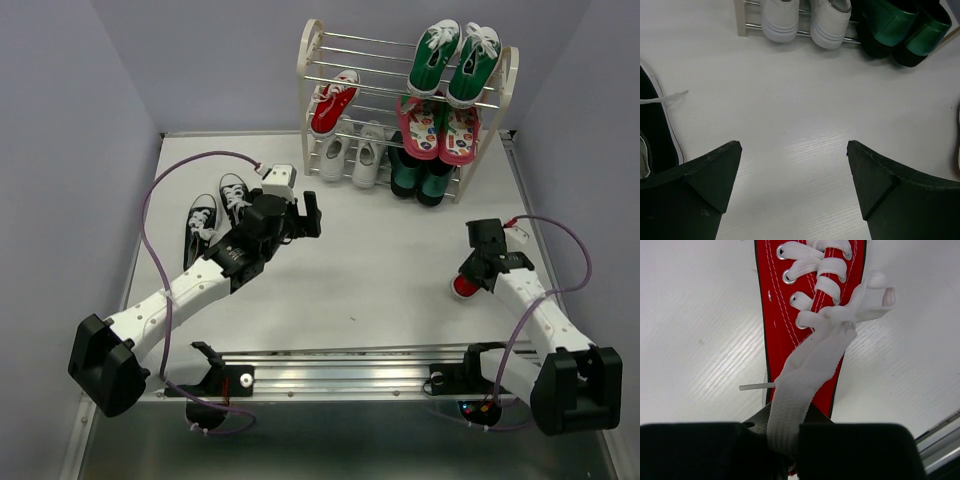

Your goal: Place and organize the shoes onto the shoe shelf

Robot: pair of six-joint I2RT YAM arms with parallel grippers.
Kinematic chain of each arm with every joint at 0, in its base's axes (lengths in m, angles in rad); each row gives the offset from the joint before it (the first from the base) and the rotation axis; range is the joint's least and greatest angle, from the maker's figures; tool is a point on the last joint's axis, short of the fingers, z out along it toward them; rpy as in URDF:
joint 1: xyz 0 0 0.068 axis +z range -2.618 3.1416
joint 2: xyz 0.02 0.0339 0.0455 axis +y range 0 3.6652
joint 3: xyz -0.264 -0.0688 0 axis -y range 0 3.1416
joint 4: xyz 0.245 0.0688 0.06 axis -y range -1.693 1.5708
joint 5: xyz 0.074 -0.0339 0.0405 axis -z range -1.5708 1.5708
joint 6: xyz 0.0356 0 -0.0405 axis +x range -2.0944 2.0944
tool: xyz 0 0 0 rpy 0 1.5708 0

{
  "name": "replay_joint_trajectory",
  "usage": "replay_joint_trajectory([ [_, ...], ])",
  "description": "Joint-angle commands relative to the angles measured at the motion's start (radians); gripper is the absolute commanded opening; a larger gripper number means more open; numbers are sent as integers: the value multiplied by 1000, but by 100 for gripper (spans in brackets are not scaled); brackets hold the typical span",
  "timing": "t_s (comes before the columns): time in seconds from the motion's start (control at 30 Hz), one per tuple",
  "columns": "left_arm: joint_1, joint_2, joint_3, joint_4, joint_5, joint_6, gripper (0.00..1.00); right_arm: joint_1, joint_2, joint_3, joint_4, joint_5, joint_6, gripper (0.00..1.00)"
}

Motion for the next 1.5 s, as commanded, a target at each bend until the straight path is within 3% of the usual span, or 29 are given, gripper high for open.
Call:
replay_joint_trajectory([
  [0.0,-3,-41,-32,45,-38,-21,99,32,-55,-6,159,-197,-135,1],
  [0.27,-2,-52,-69,34,-74,-58,99,349,-32,49,213,-101,-200,1],
  [0.73,-2,-94,-105,-3,-152,-121,99,667,37,217,325,-26,-329,1],
  [0.97,0,-136,-125,-18,-195,-138,99,699,123,392,391,66,-395,1],
  [1.47,8,-179,-152,-9,-207,-153,99,699,514,906,377,397,-398,1],
])
